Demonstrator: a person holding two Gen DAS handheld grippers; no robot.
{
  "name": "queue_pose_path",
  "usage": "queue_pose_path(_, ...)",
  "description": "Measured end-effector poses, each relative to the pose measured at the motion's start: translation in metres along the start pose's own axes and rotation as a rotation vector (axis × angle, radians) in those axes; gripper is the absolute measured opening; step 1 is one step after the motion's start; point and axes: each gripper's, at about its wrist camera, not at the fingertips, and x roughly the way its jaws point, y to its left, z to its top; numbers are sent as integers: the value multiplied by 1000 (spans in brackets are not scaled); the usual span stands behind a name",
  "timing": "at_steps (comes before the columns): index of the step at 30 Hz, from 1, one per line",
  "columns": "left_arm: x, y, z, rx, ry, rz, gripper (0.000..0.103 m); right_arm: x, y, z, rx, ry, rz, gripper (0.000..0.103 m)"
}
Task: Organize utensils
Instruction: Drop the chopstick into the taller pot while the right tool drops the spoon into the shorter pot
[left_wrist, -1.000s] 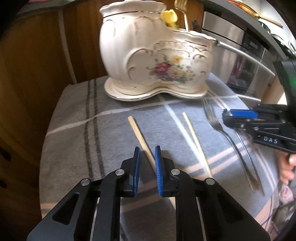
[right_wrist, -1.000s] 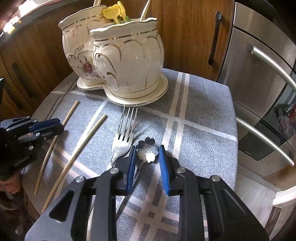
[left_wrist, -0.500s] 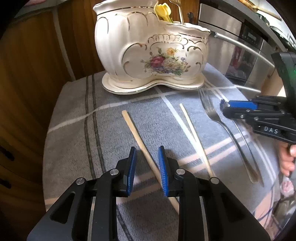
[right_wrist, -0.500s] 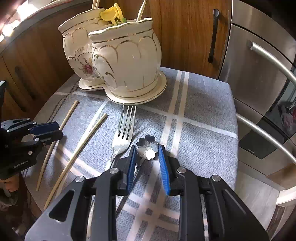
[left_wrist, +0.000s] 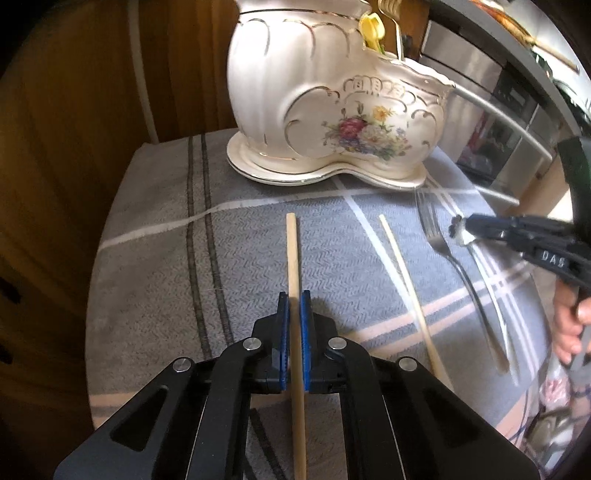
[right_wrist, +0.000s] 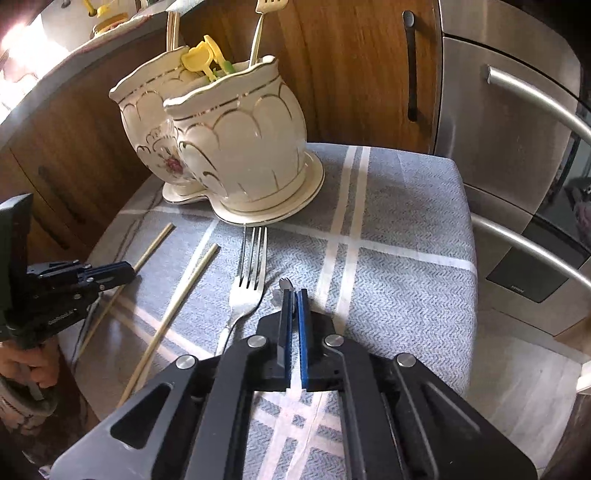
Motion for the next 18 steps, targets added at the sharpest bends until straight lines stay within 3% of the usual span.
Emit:
queue_pose_path(12,1,-4,3,55,60,7,8,9,-4,-3,-33,36,37,6)
queue_pose_path(18,1,-4,4,55,64,8,8,11,-7,-4,-45,20,87,22)
